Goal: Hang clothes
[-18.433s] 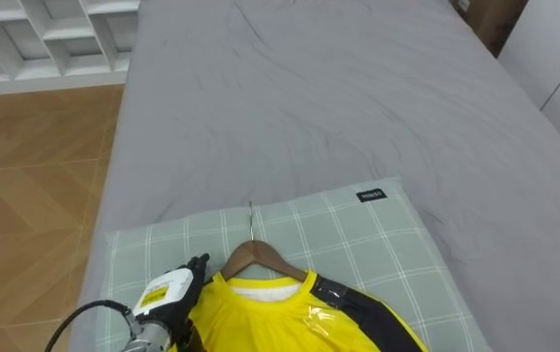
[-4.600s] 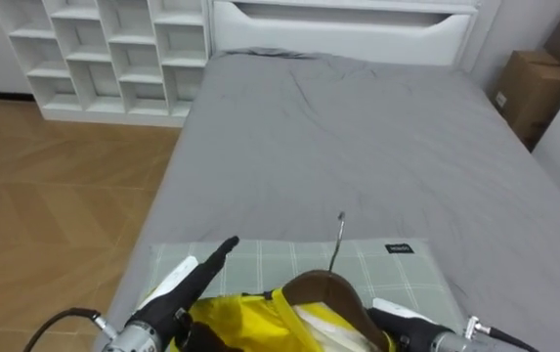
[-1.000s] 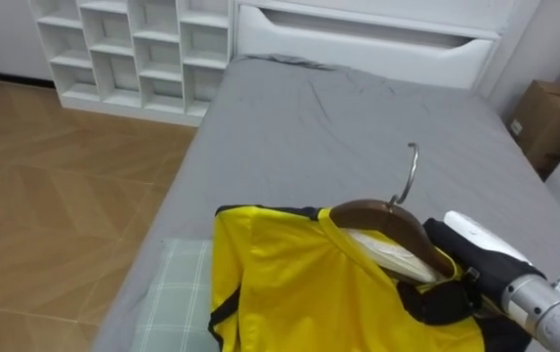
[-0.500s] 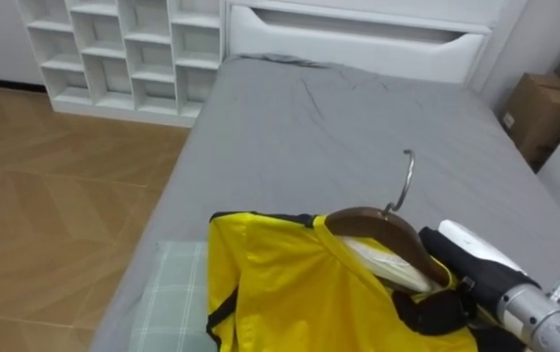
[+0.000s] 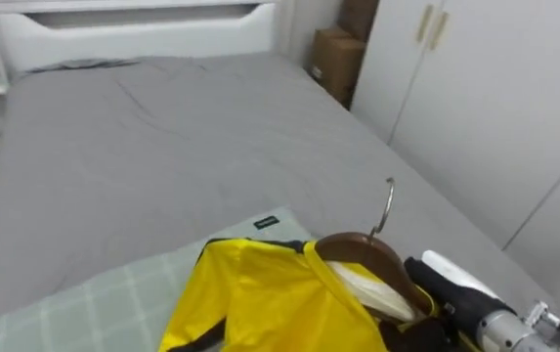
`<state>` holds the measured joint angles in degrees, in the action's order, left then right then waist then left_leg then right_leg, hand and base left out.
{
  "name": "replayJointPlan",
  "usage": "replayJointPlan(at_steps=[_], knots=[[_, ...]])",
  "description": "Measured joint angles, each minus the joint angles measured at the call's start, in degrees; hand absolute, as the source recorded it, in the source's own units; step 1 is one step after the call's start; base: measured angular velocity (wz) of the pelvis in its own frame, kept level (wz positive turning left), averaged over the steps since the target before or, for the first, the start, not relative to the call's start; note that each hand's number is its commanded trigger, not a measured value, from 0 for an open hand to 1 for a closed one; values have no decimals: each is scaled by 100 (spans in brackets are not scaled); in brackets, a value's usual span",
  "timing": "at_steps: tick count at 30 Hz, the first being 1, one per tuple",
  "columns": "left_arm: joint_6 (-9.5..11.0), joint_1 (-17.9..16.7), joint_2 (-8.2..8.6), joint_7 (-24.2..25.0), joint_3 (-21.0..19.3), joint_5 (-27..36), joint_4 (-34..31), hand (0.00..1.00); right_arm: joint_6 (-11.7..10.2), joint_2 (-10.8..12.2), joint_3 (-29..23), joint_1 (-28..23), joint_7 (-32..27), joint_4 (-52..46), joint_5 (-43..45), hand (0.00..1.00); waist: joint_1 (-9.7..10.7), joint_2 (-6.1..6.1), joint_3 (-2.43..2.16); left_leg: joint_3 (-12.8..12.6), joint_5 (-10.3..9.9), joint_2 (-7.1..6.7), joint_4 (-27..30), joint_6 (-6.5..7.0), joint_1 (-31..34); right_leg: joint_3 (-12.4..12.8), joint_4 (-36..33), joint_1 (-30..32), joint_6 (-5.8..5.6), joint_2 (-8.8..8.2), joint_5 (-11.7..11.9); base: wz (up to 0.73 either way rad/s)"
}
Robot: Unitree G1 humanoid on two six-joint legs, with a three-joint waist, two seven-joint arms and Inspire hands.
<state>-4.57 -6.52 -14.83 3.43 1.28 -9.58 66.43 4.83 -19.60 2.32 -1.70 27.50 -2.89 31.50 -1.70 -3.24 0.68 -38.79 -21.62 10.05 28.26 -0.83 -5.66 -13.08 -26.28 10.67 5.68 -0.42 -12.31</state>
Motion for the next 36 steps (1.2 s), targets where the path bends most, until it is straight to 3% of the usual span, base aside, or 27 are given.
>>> replayJointPlan(at_steps=[2, 4, 5, 7, 8, 9, 11, 12, 14, 15, 17, 18, 19, 21, 22, 23, 24, 25, 28, 29, 30, 31, 32, 33, 34, 35, 36], knots=[[-78, -27, 13, -7, 3, 1, 1, 0, -46, -18, 67, 149, -3, -1, 14, 100, -1, 62, -2, 89, 61, 284, 919, -46, 184, 261, -123, -4, 77, 148, -41, -71], [-209, -27, 13, 4, 0, -6, 0, 0, -139, -18, 96, 278, -70, -3, 11, 100, 9, 95, 4, 540, 303, 321, 1437, -13, 362, 617, -180, -12, 106, 276, -59, -88], [-290, -35, 13, 1, 7, -11, 0, 0, -161, -13, 110, 324, -126, -12, 2, 100, 36, 69, -7, 805, 487, 239, 1559, -6, 482, 904, -155, -43, 124, 347, -50, -106], [-387, -53, 37, -36, 130, -21, 0, 0, -152, -4, 147, 409, -189, -24, 5, 100, -1, 25, 8, 1463, 373, -168, 1213, 26, 533, 1297, -57, -11, 145, 396, 60, -100], [-416, -102, 64, -42, 191, -31, -2, 0, -147, 5, 196, 442, -202, -24, 4, 100, -81, 40, -2, 1954, 297, -427, 836, 24, 564, 1618, 173, -21, 163, 508, 212, -97], [-437, -115, 67, -41, 190, -69, -4, 0, -145, 19, 232, 459, -218, -19, 13, 100, -128, 41, -5, 2198, 296, -528, 648, 24, 610, 1846, 293, -26, 161, 598, 285, -129], [-621, -117, 69, -38, 226, -391, -33, 0, -140, 89, 455, 524, -320, 193, 14, 100, -224, -1, -18, 3137, 300, -935, -160, 27, 778, 2878, 723, -77, 96, 881, 683, -111], [-663, -115, 75, -37, 234, -400, -52, 0, -137, 98, 510, 524, -349, 243, 14, 100, -209, 6, -24, 3293, 309, -1007, -382, 35, 805, 3074, 814, -88, 59, 922, 783, -82], [-737, -105, 102, -38, 225, -381, -85, 0, -118, 104, 691, 524, -430, 369, 18, 100, -193, 54, -27, 3860, 460, -1247, -1199, 74, 815, 3835, 1120, -69, 25, 1112, 1178, -84], [-763, -105, 103, -39, 218, -381, -85, 0, -118, 102, 741, 526, -470, 398, 17, 100, -193, 53, -27, 4018, 552, -1291, -1346, 119, 817, 4006, 1198, -66, 5, 1166, 1257, -93], [-886, -65, 120, -40, 161, -386, -85, 0, -116, 85, 775, 530, -522, 412, -6, 100, -74, 117, -29, 4373, 961, -1241, -1617, 144, 812, 4295, 1384, 17, -84, 1419, 1474, -77], [-910, -33, 101, -40, 144, -380, -83, 0, -112, 105, 766, 552, -543, 426, -9, 100, -16, 103, 5, 4352, 1046, -1174, -1634, 239, 818, 4311, 1375, 47, -110, 1484, 1479, -65], [-947, -19, 97, -62, 57, -362, -67, 0, -62, 137, 777, 551, -534, 407, -7, 100, 4, 10, 7, 4133, 1079, -1156, -1653, 230, 791, 4327, 1402, 124, -210, 1479, 1517, -80], [-1018, -28, 190, -79, 21, -355, 3, 0, 5, 114, 754, 612, -545, 313, 0, 100, -31, -9, 6, 3751, 1037, -1108, -1662, 290, 752, 3921, 1535, 209, -306, 1323, 1550, -99], [-1065, -32, 213, -79, 16, -353, 52, 0, 26, 141, 751, 676, -559, 240, 13, 100, -14, -10, 19, 3571, 1016, -1087, -1656, 304, 750, 3582, 1584, 255, -380, 1200, 1538, -80], [-1085, -36, 211, -90, 24, -336, 64, 0, 38, 140, 748, 655, -598, 110, 11, 100, 55, -31, 54, 3481, 1010, -1090, -1663, 315, 758, 3531, 1632, 268, -432, 1165, 1541, -60], [-1085, -45, 213, -119, 22, -307, 71, 0, 61, 139, 748, 646, -604, 55, 15, 100, 78, -39, 59, 3428, 1000, -1085, -1662, 332, 781, 3649, 1689, 245, -460, 1195, 1560, -37], [-1083, -69, 226, -192, 13, -170, 75, 0, 117, 140, 748, 630, -604, -83, 23, 100, 76, -49, 62, 3342, 1005, -1090, -1662, 326, 820, 3994, 1813, 204, -500, 1303, 1587, -38], [-1074, -116, 263, -312, -101, 155, 75, 0, 126, 178, 681, 617, -597, -201, 20, 100, 143, -80, 47, 3224, 1034, -1087, -1648, 326, 927, 4408, 1967, 210, -630, 1386, 1670, -33], [-1065, -125, 261, -351, -123, 291, 89, 0, 156, 223, 662, 617, -597, -210, 20, 100, 115, -86, 42, 3038, 1062, -1012, -1695, 350, 940, 4651, 2101, 169, -708, 1464, 1716, -40], [-1047, -137, 269, -389, -123, 325, 108, 0, 156, 245, 663, 614, -597, -209, 20, 100, 50, -55, 42, 2909, 1070, -877, -1718, 338, 942, 4545, 2027, 214, -700, 1464, 1674, -84], [-1028, -149, 296, -456, -130, 320, 140, 0, 156, 268, 661, 589, -598, -203, 38, 100, -134, -22, 80, 2592, 1046, -747, -1716, 286, 892, 3354, 1238, 611, -514, 1264, 1152, -76], [-1014, -185, 323, -510, -122, 322, 236, 0, 155, 221, 659, 476, -598, -205, 59, 100, -188, -25, 68, 2348, 963, -715, -1670, 222, 718, 2300, 239, 750, -534, 639, 760, -63], [-1014, -240, 316, -531, -118, 341, 239, 0, 155, 218, 661, 436, -598, -200, 63, 100, -189, -63, 47, 2240, 897, -729, -1620, 192, 664, 2065, -126, 722, -669, 321, 595, -27], [-1012, -318, 244, -572, -126, 454, 234, 0, 148, 285, 670, 422, -616, -192, 69, 100, -217, -190, 22, 2142, 750, -753, -1389, 108, 598, 2077, -177, 653, -955, 28, 194, -16], [-1012, -324, 228, -628, -256, 469, 235, 0, 156, 351, 664, 424, -637, -195, 54, 100, -209, -212, 27, 2265, 677, -722, -1181, 32, 670, 2230, 44, 500, -833, 212, 92, -21], [-1013, -335, 257, -666, -341, 474, 237, 0, 156, 353, 665, 425, -631, -199, 30, 100, -229, -167, 15, 2403, 701, -704, -1202, -3, 683, 2242, 230, 404, -800, 289, 187, -31]])
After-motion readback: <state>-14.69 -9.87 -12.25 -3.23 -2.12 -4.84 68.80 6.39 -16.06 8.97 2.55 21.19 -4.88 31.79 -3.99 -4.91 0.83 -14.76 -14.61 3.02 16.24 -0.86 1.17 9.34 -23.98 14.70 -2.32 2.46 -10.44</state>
